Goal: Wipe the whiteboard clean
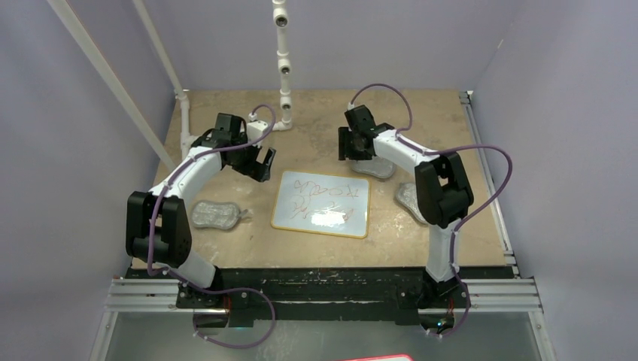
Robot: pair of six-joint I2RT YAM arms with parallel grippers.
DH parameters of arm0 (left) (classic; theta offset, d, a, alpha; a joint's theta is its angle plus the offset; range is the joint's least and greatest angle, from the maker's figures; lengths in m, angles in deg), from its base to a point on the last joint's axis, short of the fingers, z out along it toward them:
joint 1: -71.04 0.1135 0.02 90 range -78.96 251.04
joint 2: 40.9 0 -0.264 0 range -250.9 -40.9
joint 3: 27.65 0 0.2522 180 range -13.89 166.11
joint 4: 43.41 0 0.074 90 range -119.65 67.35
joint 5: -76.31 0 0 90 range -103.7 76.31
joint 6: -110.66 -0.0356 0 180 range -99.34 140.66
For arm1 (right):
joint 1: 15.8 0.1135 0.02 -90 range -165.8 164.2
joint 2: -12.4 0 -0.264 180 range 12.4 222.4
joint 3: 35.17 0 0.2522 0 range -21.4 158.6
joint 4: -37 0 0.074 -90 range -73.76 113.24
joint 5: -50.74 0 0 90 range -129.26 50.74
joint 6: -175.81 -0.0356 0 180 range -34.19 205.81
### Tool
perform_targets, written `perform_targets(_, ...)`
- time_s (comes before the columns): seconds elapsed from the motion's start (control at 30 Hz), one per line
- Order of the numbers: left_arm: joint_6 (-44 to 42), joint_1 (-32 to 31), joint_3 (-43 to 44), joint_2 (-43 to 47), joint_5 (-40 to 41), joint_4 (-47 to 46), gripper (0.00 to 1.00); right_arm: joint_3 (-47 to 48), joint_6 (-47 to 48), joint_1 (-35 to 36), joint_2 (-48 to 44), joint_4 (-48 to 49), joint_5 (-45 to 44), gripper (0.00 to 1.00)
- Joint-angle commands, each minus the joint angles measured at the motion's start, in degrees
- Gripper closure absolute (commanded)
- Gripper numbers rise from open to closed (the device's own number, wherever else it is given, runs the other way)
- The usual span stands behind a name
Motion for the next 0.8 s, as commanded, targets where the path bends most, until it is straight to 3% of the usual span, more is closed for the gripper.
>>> perform_targets(0.0,-0.1,-0.3,-0.6,1.5,-0.2,-1.9,0.01,1.9,0.3,-0.3,0.1,-0.7,-2.0,0.39)
perform_targets(0.17,-0.2,-0.4,-0.8,1.3,-0.5,-2.4,0.01,1.8,0.8,-0.3,0.5,-0.1,-2.6,0.34)
perform_targets(0.37,-0.5,-0.5,-0.9,1.4,-0.5,-2.6,0.02,2.4,1.2,-0.3,2.4,0.4,-2.7,0.38)
perform_targets(0.53,-0.6,-0.5,-1.2,1.7,-1.3,-3.0,0.03,2.4,0.9,-0.4,3.5,1.0,-2.4,0.58)
perform_targets(0.7,-0.7,-0.7,-1.1,2.1,-3.4,-2.8,0.01,2.2,0.3,-0.4,1.4,1.8,-1.4,0.93)
perform_targets(0.77,-0.7,-0.8,-2.7,3.3,-4.8,-4.4,0.01,2.1,-0.3,-0.4,-0.8,2.2,-1.0,1.00)
